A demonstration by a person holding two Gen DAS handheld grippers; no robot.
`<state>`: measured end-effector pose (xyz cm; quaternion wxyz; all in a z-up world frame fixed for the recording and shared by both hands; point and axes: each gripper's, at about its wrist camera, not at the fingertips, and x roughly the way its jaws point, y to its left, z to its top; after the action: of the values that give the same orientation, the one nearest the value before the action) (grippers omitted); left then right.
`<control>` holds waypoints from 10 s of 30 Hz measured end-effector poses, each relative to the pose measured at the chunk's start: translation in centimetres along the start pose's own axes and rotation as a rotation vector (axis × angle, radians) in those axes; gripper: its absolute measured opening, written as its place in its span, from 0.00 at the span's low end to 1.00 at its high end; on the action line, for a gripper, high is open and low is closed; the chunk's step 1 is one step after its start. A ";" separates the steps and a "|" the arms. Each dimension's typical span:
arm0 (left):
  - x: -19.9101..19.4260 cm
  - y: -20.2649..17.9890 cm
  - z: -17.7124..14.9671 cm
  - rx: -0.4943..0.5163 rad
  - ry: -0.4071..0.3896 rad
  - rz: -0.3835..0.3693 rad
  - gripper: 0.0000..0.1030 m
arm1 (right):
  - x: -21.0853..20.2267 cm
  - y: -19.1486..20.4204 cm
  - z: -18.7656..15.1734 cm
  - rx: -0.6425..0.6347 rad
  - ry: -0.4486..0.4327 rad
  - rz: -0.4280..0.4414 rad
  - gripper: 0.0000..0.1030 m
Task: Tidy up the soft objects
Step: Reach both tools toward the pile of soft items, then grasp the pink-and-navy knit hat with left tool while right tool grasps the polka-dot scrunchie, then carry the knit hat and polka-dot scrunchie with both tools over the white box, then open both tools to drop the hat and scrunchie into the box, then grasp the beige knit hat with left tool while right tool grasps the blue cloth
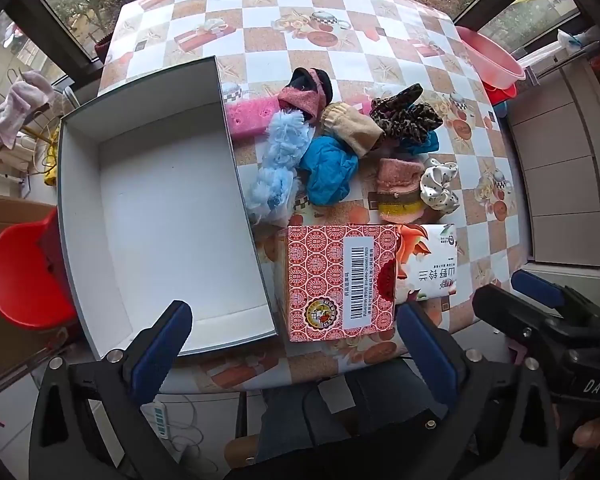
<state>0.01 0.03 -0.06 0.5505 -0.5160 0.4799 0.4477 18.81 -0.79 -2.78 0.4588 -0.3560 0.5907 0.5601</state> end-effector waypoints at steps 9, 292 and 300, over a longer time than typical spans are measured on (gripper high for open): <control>0.6 -0.4 1.4 0.011 0.012 0.024 0.99 | 0.1 -2.2 0.5 0.068 -0.004 0.002 1.00; 4.7 8.8 9.4 -0.075 -0.098 0.003 1.00 | 4.0 2.0 13.7 -0.056 -0.028 -0.073 0.99; 5.9 2.4 12.6 0.025 -0.066 0.039 1.00 | 6.1 -8.0 13.8 0.155 -0.009 -0.167 0.99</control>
<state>-0.70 12.75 -6.18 0.5638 -0.4845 0.4768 0.4690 26.30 12.51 -10.57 0.5326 -0.3649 0.5986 0.4742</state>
